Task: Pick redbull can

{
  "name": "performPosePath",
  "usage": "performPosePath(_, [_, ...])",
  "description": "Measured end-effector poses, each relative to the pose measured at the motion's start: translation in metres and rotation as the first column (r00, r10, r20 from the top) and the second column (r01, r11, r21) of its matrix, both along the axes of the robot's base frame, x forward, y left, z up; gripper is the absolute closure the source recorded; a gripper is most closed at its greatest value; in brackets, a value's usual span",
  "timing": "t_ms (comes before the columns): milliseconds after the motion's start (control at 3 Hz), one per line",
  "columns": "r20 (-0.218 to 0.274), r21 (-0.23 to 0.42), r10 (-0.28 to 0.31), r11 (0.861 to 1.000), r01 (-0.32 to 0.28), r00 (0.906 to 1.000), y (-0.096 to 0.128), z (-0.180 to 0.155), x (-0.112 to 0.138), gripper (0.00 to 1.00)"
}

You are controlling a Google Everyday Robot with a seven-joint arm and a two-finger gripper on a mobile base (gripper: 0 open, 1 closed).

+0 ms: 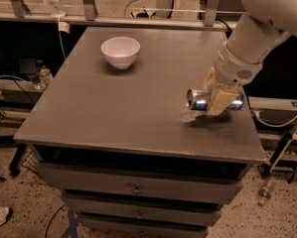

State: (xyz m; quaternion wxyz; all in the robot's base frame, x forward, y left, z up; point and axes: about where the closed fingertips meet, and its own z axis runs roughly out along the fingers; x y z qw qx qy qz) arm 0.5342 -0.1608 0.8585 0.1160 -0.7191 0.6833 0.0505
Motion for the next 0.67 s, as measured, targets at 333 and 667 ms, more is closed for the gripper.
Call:
performPosePath(333, [0.09, 0.021, -0.035, 0.999, 0.033, 0.9953, -0.006, 0.049, -0.001, 1.0])
performPosePath(667, [0.147, 0.044, -0.046, 0.998, 0.04, 0.988, -0.008, 0.08, -0.005, 1.0])
